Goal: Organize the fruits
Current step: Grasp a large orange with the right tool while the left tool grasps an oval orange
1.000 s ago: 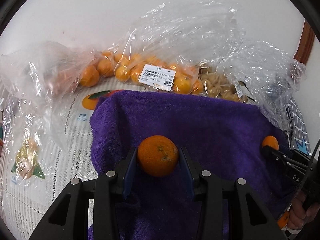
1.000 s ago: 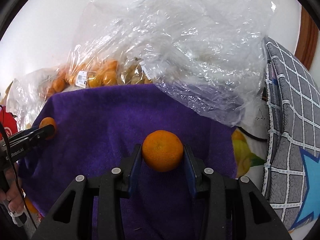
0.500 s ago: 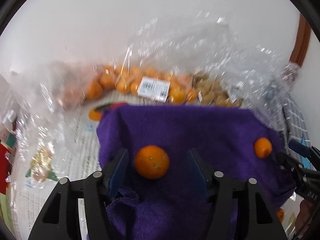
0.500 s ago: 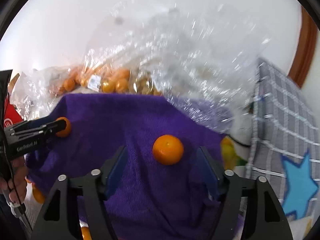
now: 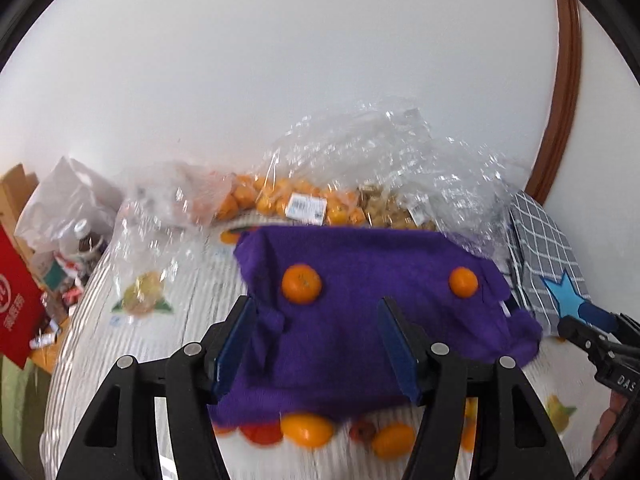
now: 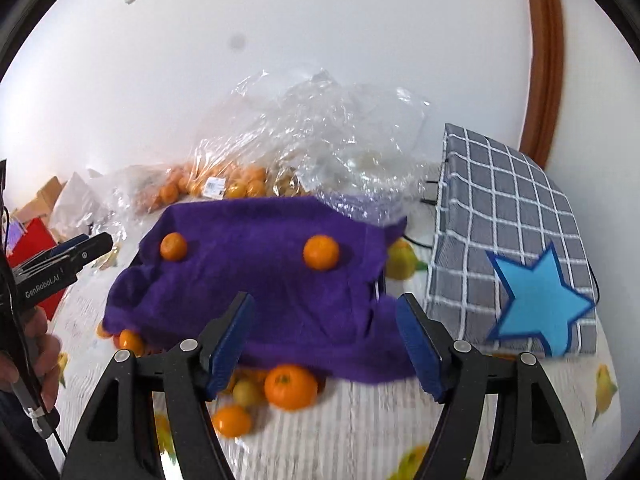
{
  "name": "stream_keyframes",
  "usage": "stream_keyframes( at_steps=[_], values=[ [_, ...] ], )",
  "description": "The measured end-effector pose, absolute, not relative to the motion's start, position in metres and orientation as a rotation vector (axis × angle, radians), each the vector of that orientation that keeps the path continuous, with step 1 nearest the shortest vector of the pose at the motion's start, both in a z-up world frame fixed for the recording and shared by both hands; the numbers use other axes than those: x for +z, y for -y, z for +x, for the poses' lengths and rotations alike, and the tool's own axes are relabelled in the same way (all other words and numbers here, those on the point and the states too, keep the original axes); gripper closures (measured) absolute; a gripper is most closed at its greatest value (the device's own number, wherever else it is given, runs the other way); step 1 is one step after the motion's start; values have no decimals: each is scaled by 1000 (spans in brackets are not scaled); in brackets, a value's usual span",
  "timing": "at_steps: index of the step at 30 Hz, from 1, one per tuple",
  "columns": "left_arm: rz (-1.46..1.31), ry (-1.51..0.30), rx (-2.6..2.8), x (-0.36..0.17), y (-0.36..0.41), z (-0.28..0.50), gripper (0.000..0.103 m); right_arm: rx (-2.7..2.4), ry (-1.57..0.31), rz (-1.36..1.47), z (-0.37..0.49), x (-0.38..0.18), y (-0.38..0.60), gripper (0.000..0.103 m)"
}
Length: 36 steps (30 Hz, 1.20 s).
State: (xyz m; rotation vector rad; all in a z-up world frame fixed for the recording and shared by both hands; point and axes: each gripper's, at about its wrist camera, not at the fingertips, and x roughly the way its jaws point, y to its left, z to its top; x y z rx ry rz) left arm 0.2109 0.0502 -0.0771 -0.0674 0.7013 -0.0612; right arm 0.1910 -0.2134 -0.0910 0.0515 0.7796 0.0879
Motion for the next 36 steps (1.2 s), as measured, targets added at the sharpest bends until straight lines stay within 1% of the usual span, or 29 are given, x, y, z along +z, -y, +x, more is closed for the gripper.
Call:
stream_keyframes(
  at_steps=[2, 5, 6, 10, 14, 16, 19, 23, 27, 32, 33, 34, 36],
  values=[
    [-71, -706, -58, -81, -51, 199, 42, 88, -768, 45, 176, -92, 216, 32],
    [-48, -666, 5, -88, -56, 176, 42, 108, -772, 59, 162, -99, 222, 36],
    [-52, -670, 16, -91, -59, 171, 42, 119, -778, 63, 159, -102, 223, 40],
    [-108, -755, 12, -112, -74, 159, 42, 129, -811, 51, 150, -117, 226, 49],
    [-107, -792, 46, -133, -83, 151, 42, 146, -824, 28, 144, -143, 219, 52],
    [-110, -817, 48, -142, -86, 149, 42, 165, -847, 22, 145, -155, 215, 58],
    [-119, -836, 30, -150, -89, 145, 42, 188, -877, 10, 155, -170, 207, 58],
    [-125, -836, 17, -155, -91, 141, 42, 220, -897, 39, 172, -176, 204, 58],
    [-151, -825, 3, -157, -93, 140, 42, 261, -899, 52, 183, -178, 198, 52],
    [-189, -827, -52, -160, -91, 147, 42, 315, -922, 78, 190, -186, 195, 52],
    [-187, -828, -55, -161, -90, 149, 41, 327, -933, 81, 191, -188, 194, 53],
    [-182, -829, -53, -162, -87, 152, 41, 340, -935, 85, 191, -189, 193, 60],
    [-172, -836, -53, -165, -81, 161, 41, 357, -922, 89, 188, -188, 192, 62]
  ],
)
